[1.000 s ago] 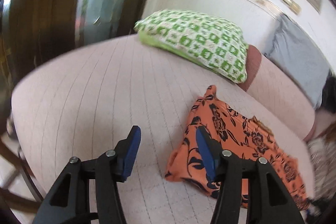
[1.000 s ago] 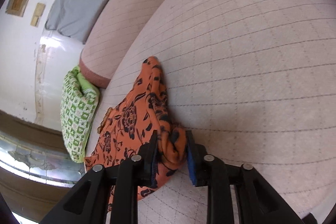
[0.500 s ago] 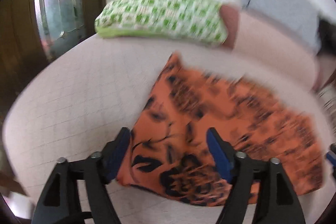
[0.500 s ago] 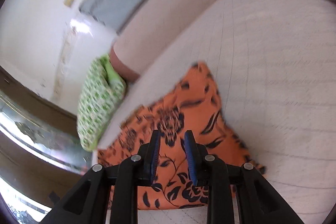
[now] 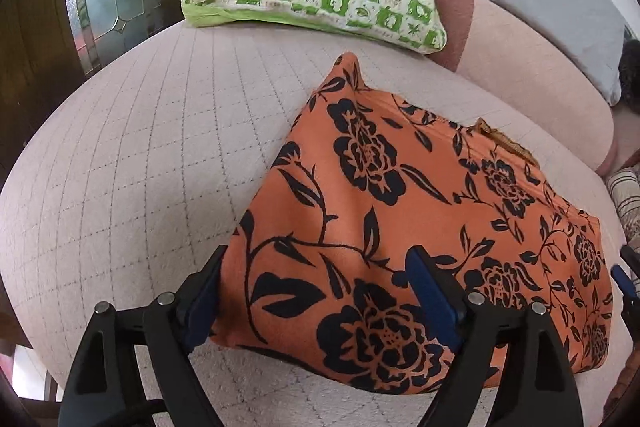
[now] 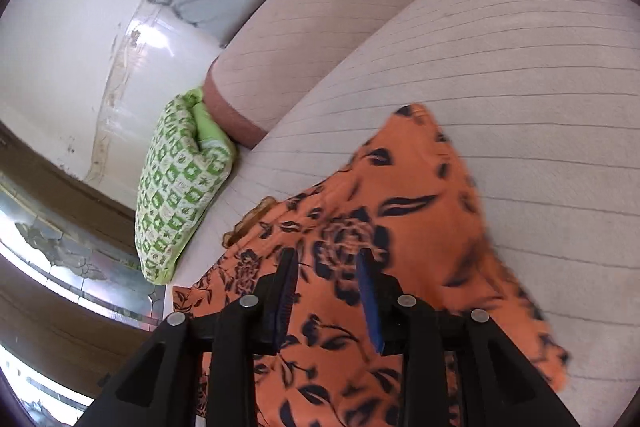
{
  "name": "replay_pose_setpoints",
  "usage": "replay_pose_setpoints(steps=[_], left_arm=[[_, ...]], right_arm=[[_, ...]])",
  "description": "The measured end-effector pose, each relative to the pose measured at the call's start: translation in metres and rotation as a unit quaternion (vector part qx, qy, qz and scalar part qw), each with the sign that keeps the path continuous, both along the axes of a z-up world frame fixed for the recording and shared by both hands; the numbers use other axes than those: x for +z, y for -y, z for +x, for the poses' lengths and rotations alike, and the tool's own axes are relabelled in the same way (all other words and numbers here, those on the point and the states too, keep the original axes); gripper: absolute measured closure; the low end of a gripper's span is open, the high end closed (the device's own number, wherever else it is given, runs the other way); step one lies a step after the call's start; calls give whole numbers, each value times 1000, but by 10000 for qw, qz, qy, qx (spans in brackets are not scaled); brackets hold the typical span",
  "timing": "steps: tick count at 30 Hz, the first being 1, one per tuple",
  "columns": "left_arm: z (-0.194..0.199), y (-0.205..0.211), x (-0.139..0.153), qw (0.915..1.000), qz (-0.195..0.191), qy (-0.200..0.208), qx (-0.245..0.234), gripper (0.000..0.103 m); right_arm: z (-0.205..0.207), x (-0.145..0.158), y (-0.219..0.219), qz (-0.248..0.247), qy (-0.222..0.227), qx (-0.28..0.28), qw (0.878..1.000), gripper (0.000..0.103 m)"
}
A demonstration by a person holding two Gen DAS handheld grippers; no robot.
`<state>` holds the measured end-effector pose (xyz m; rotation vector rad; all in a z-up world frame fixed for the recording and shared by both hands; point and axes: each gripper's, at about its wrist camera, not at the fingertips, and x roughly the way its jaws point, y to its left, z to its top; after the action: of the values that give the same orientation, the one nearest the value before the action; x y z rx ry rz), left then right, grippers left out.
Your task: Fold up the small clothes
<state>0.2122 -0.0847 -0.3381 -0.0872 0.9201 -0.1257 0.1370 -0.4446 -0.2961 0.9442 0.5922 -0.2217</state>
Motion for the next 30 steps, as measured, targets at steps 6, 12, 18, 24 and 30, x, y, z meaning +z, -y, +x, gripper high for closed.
replay_pose_setpoints(steps=[6, 12, 18, 24, 30], left_arm=[[-2, 8, -24, 9981, 604, -26, 96, 8], [-24, -21, -4, 9993, 242, -217, 169, 8], [-90, -40, 56, 9961, 563, 678, 94, 8], [-156, -45, 113, 9872, 957, 1237, -314, 8], [-187, -45, 144, 9848, 994, 1334, -498, 8]], right_arm=[[55, -39, -7, 269, -787, 69, 9965, 51], [48, -22, -30, -620, -689, 157, 9956, 47], [3, 17, -59, -1233, 92, 319, 9918, 46], [-35, 56, -106, -1826, 628, 716, 9786, 45], [-74, 93, -146, -2300, 1039, 1059, 9618, 43]])
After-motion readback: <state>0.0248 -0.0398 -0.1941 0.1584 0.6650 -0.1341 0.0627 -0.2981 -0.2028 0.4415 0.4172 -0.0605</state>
